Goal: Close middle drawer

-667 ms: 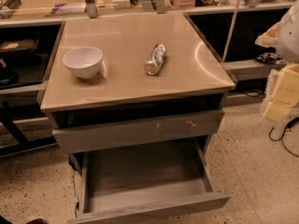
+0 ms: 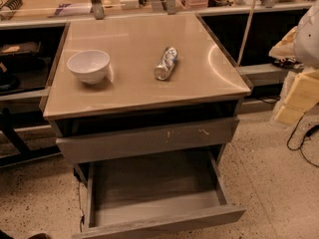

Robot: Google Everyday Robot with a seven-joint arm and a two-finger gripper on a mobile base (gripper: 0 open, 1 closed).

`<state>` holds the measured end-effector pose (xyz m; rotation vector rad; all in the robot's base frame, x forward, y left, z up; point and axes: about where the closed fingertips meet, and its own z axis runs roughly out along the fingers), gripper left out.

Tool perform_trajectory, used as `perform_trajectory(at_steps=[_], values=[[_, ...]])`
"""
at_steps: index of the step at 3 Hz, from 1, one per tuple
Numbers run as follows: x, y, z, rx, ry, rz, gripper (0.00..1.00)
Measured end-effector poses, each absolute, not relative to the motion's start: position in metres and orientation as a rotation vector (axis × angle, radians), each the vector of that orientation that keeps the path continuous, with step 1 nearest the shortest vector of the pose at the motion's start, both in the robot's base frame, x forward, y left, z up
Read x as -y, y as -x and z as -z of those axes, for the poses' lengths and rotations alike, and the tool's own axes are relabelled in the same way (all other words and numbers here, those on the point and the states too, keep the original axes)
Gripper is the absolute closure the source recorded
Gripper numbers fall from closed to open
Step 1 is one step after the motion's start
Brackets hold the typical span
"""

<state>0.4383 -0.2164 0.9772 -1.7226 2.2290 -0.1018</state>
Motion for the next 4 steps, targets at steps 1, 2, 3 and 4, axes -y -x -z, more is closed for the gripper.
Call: perform_trajectory(at_steps=[1, 2, 3, 4], values=[[0.2164, -0.4383, -0.9772, -2.229, 1.723, 0.102, 0.42], [0.2164, -0.4383, -0.9772, -2.229, 1.722, 0.102, 0.65], [0.2164, -0.4383, -0.9773, -2.229, 1.722, 0.102, 0.89], [0.2163, -0.4382, -0.9774, -2.228, 1.722, 0.103, 1.00]])
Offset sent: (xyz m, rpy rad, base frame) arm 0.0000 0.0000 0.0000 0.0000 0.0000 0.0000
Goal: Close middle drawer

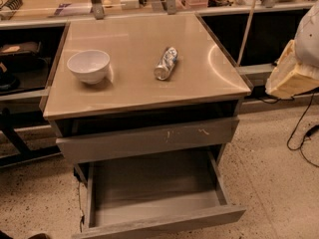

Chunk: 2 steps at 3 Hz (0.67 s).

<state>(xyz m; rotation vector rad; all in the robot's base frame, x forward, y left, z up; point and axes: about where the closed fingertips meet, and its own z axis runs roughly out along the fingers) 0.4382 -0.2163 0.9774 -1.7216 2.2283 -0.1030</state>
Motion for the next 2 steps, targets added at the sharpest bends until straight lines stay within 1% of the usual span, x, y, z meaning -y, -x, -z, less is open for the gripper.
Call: perform_trajectory(at_steps=[1, 2], values=[[0.221, -0.419, -0.947, -2.296, 1.699, 0.067, 1.00], [0.231, -0.383, -0.886, -2.400, 1.653, -0.016, 1.00]])
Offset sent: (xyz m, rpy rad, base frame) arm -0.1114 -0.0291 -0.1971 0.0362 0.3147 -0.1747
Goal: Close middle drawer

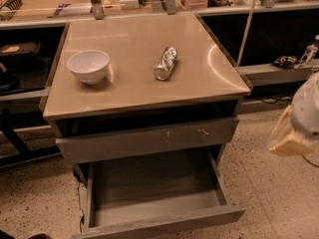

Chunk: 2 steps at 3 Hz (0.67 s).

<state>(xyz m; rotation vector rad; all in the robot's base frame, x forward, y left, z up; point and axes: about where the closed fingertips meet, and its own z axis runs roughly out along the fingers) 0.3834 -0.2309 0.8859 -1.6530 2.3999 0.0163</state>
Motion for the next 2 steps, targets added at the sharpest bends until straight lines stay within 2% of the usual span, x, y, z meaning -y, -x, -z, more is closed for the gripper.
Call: perform_trajectory(at_steps=[2], values=[[0.241, -0.330, -0.742, -2.577, 1.605, -0.215, 1.00]])
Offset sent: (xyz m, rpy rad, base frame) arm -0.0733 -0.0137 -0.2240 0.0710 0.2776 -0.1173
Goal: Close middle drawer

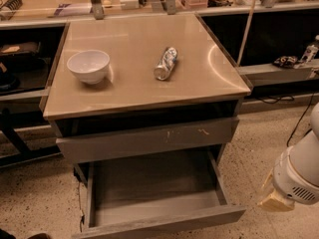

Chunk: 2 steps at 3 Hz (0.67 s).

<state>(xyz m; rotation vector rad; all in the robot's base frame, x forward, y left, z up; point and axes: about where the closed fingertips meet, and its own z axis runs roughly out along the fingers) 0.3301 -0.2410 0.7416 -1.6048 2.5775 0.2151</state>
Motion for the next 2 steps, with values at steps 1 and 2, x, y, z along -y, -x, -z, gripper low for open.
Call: perform_trajectory(at_steps=[1, 2], values=[[0.241, -0.330, -0.742, -2.577, 1.605, -0.215, 1.00], [0.234, -0.319, -0.709, -2.608, 1.582, -0.348, 1.00]])
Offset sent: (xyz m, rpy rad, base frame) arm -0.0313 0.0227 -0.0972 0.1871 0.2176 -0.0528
